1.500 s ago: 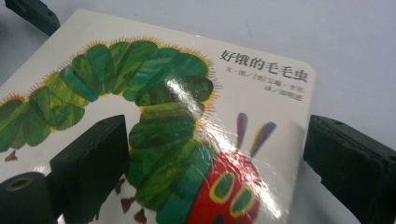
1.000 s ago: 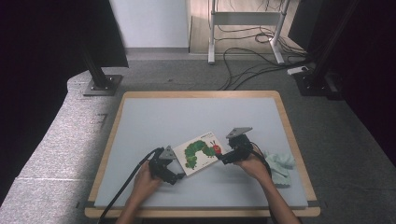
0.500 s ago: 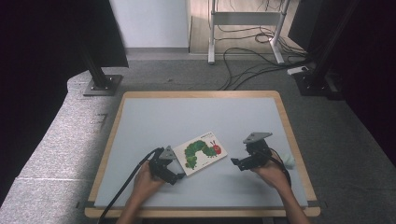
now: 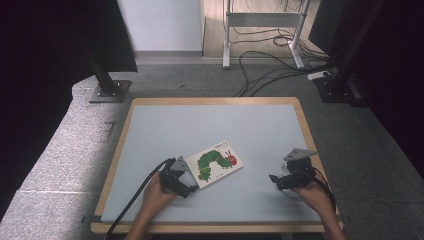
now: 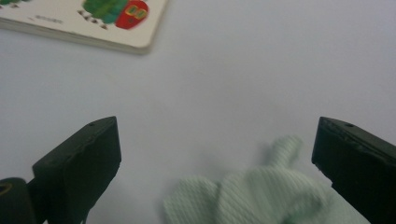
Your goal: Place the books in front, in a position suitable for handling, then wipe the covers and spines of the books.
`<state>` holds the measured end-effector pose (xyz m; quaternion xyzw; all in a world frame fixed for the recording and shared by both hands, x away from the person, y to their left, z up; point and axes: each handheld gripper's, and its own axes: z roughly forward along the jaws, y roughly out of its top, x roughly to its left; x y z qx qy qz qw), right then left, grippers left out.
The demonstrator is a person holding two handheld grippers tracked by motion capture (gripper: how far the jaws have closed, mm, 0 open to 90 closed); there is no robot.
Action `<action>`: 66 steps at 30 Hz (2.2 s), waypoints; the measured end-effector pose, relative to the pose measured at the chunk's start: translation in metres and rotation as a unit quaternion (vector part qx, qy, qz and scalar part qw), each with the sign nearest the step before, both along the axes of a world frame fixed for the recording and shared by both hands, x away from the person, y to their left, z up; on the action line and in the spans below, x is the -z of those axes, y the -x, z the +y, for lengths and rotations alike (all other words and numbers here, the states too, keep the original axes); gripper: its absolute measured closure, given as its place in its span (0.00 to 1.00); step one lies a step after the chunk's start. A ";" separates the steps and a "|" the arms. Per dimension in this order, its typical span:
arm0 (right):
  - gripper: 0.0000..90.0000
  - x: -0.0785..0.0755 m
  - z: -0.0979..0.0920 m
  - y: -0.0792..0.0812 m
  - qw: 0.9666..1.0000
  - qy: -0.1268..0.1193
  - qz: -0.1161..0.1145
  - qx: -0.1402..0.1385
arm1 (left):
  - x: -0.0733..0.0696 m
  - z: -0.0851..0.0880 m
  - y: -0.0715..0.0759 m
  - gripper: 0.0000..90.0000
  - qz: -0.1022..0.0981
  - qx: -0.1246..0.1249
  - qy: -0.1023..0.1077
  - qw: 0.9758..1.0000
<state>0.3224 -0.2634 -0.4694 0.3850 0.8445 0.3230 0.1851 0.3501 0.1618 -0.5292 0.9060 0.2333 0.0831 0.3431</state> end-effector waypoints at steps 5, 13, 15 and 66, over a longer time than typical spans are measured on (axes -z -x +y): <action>0.00 0.009 -0.018 0.006 1.000 0.015 0.007 0.024 | 0.000 0.000 0.000 0.00 0.000 0.000 0.000 1.000; 0.00 0.032 -0.040 0.008 0.997 0.021 0.038 0.057 | 0.000 0.000 0.000 0.00 -0.001 0.000 0.000 1.000; 0.00 0.040 -0.043 0.006 0.997 0.027 0.045 0.060 | 0.000 0.000 0.000 0.00 -0.001 0.000 0.000 1.000; 0.79 -0.007 0.032 -0.030 0.998 -0.061 -0.016 -0.021 | -0.003 0.050 0.007 0.00 -0.008 -0.080 -0.009 0.997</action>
